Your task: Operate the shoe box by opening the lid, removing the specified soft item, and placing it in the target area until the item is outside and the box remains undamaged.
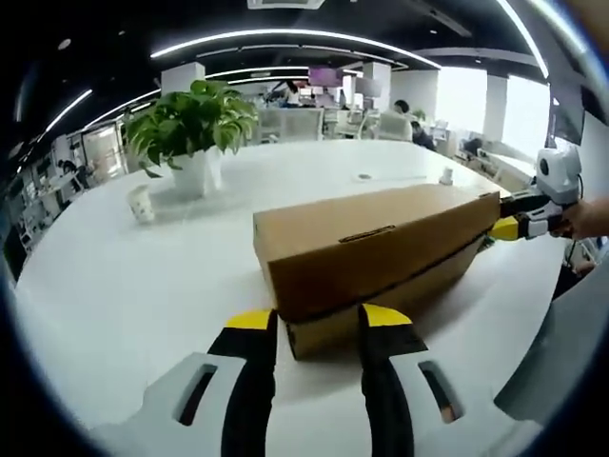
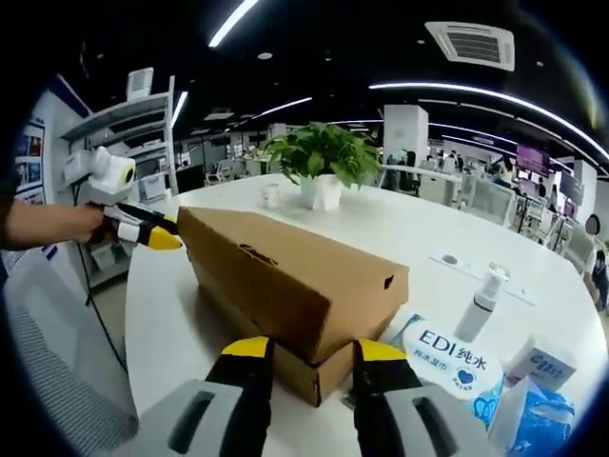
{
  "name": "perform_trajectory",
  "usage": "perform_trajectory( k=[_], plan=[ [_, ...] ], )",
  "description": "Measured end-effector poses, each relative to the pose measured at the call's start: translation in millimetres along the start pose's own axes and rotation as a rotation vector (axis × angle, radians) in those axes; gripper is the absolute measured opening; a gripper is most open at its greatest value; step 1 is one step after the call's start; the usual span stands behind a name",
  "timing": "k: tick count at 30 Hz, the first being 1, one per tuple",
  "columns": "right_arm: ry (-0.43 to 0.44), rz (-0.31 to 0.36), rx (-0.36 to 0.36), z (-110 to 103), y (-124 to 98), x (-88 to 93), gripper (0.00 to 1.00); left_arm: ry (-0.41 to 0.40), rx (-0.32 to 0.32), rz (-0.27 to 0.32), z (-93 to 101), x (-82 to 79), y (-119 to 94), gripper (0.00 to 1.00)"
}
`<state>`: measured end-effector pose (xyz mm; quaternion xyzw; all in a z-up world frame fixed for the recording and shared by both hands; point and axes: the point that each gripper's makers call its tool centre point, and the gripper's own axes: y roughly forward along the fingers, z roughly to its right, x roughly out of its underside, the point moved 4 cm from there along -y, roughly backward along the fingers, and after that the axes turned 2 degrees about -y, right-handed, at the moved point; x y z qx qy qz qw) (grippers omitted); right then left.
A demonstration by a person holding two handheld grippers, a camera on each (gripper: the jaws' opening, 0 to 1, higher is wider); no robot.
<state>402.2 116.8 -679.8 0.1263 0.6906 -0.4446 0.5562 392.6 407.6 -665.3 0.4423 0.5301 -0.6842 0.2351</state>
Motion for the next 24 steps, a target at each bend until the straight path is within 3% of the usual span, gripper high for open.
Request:
perform_trajectory(
  k=[13,24],
  plan=[
    [-0.039,-0.038,-0.01,-4.1,5.7,10.6,0.32,0.002,-0.005,-0.009,-5.0,4.1,6.5,0.32],
    [-0.022,-0.025,-0.01,-2.8,5.4,8.0,0.31,0.017,0.008,-0.01,-5.8,2.6,9.2,0.32]
  ],
)
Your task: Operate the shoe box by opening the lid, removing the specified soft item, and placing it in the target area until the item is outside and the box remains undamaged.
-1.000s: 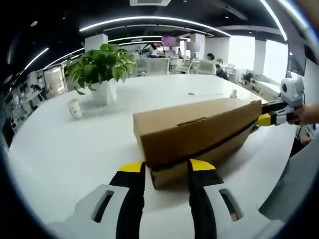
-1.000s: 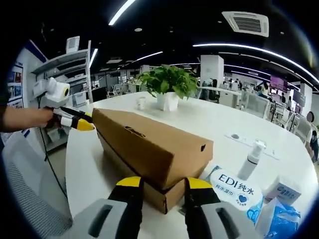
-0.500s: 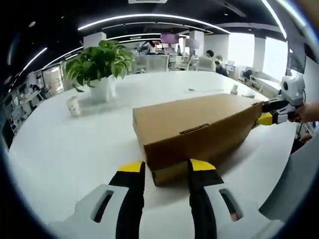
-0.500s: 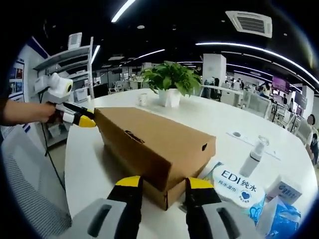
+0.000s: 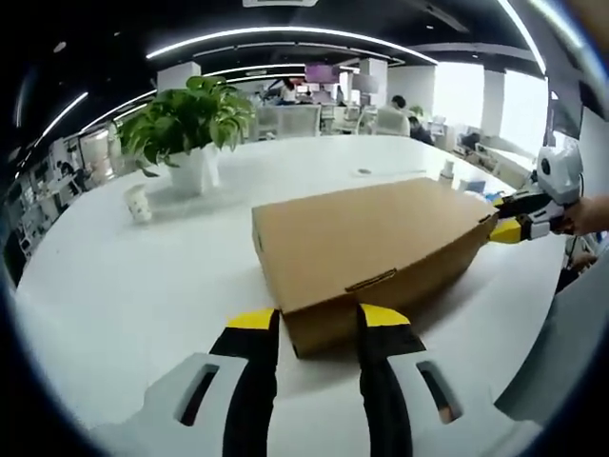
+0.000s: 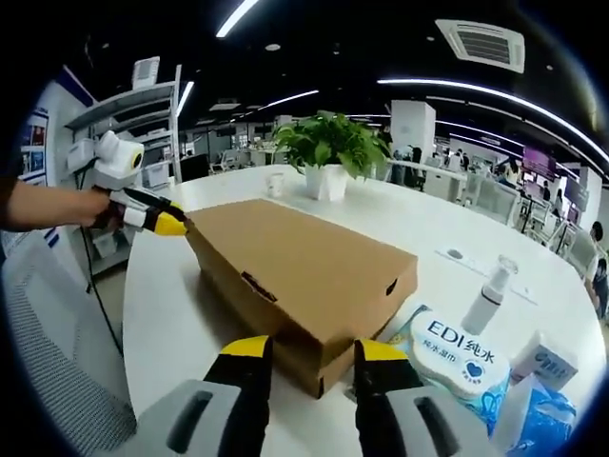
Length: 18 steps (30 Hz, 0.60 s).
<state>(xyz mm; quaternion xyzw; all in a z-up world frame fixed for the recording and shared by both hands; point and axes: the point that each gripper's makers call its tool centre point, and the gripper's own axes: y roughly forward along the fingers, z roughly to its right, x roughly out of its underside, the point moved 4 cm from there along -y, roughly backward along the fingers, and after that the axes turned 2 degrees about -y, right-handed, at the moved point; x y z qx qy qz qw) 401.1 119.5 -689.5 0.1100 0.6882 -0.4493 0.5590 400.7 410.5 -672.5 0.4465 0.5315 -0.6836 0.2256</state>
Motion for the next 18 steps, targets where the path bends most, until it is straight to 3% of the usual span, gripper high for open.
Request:
perform_trajectory(
  k=[18],
  plan=[
    [0.014,0.01,0.01,0.2,2.4,-5.1,0.33,-0.008,0.005,0.013,-1.8,-0.8,1.9,0.31]
  ],
)
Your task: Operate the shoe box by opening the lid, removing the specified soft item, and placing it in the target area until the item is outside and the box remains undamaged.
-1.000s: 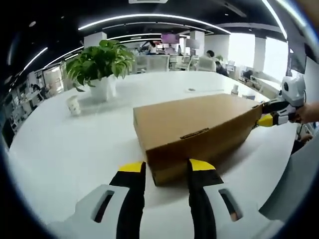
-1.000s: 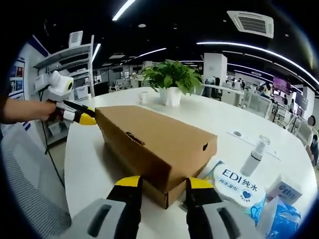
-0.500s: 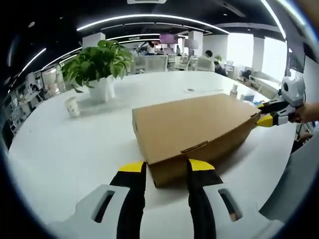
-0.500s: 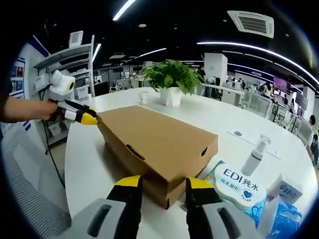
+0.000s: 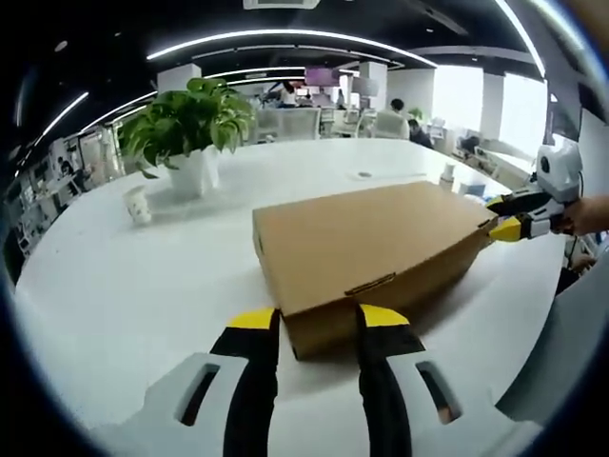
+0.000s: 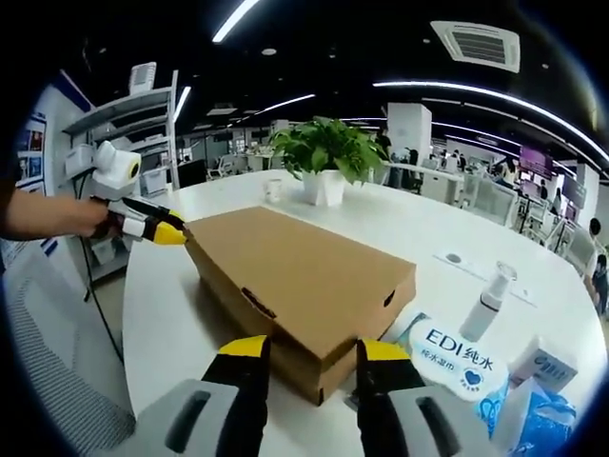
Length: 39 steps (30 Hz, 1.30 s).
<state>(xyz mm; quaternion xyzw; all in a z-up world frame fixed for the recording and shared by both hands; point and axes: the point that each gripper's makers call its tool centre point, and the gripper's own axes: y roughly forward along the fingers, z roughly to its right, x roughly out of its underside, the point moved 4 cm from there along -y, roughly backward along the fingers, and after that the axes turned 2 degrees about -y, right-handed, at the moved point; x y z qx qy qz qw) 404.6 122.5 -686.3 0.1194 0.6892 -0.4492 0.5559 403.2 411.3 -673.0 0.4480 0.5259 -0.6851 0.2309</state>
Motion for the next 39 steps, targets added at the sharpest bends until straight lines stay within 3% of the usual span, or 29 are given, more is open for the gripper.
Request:
perform_trajectory(
  k=[20,39],
  plan=[
    [0.024,-0.035,0.02,-2.7,6.9,9.0,0.33,-0.032,0.003,-0.03,-2.0,11.3,7.2,0.29],
    [0.039,-0.041,0.057,3.3,16.0,4.9,0.32,-0.022,0.026,-0.038,-11.9,-0.1,24.4,0.29]
  ],
)
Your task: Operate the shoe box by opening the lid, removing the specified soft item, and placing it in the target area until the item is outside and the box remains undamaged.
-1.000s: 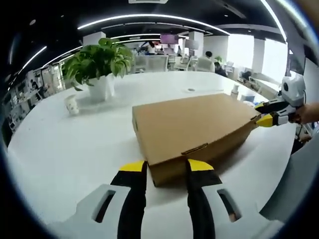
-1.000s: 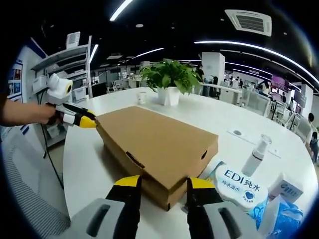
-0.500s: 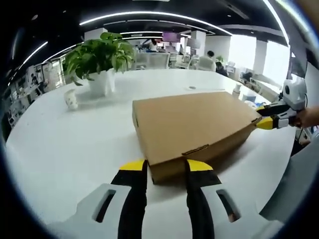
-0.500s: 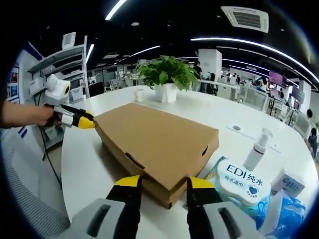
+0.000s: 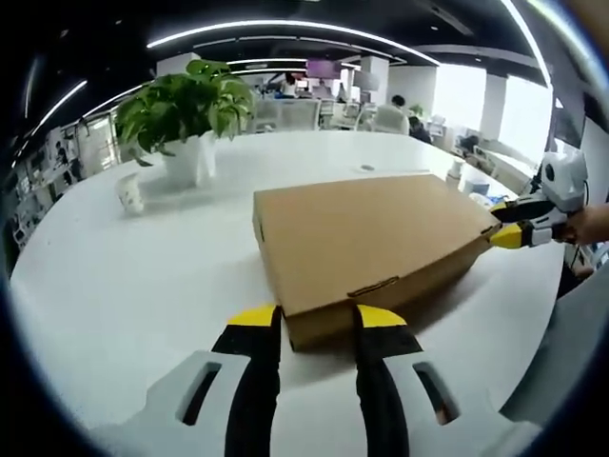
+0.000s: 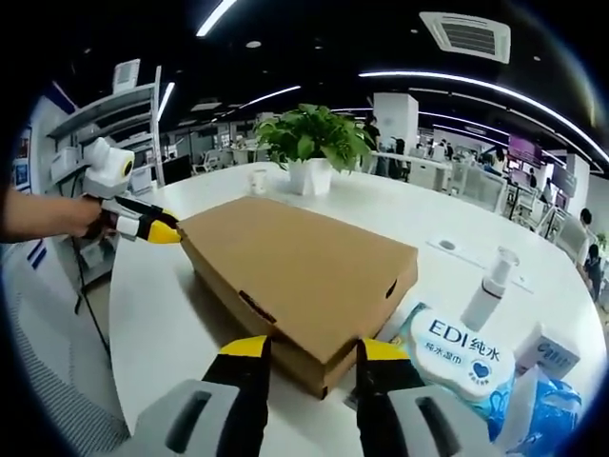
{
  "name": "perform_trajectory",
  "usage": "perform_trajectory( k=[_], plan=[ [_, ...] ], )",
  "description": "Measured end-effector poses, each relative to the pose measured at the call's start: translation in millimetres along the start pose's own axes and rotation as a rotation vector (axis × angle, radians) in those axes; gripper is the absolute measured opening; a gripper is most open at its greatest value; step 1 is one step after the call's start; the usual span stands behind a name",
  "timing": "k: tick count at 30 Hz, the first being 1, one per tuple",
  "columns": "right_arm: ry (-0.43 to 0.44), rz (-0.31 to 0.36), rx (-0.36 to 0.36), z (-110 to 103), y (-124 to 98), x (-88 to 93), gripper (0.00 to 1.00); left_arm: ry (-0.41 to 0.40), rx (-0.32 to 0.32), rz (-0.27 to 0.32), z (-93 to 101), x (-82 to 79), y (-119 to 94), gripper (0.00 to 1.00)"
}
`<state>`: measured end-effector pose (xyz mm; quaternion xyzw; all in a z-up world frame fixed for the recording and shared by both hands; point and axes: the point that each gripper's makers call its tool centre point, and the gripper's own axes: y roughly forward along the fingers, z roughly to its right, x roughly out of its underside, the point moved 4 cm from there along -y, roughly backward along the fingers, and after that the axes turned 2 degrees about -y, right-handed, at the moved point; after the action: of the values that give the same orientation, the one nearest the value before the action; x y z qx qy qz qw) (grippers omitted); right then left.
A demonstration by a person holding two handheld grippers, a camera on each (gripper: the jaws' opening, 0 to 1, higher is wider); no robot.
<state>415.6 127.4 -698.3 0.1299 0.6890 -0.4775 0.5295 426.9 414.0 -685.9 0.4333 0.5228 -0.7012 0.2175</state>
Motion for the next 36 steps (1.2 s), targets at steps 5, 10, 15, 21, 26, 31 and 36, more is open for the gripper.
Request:
perform_trajectory(
  k=[5,10,15,21,26,31,36],
  plan=[
    [0.006,-0.002,0.009,2.6,4.5,-3.0,0.32,0.008,0.008,-0.002,-3.1,-4.1,5.7,0.29],
    [0.011,-0.003,0.015,5.4,8.9,-5.6,0.32,0.014,0.015,-0.008,-7.1,-8.5,11.6,0.29],
    [0.015,-0.003,0.02,7.7,12.6,-7.8,0.33,0.017,0.021,-0.011,-11.4,-11.8,16.2,0.29],
    [0.019,-0.005,0.024,10.9,16.5,-10.1,0.33,0.008,0.022,-0.009,-14.1,-14.2,20.5,0.29],
    [0.025,-0.008,0.023,14.5,19.9,-12.3,0.33,0.005,0.022,-0.006,-17.4,-16.3,25.1,0.29],
    [0.031,-0.012,0.024,14.1,19.4,-11.8,0.32,-0.001,0.019,-0.006,-16.6,-16.1,25.3,0.29],
    [0.042,-0.009,0.024,13.8,18.8,-11.5,0.32,-0.006,0.017,-0.005,-16.8,-15.6,25.6,0.28]
  ],
)
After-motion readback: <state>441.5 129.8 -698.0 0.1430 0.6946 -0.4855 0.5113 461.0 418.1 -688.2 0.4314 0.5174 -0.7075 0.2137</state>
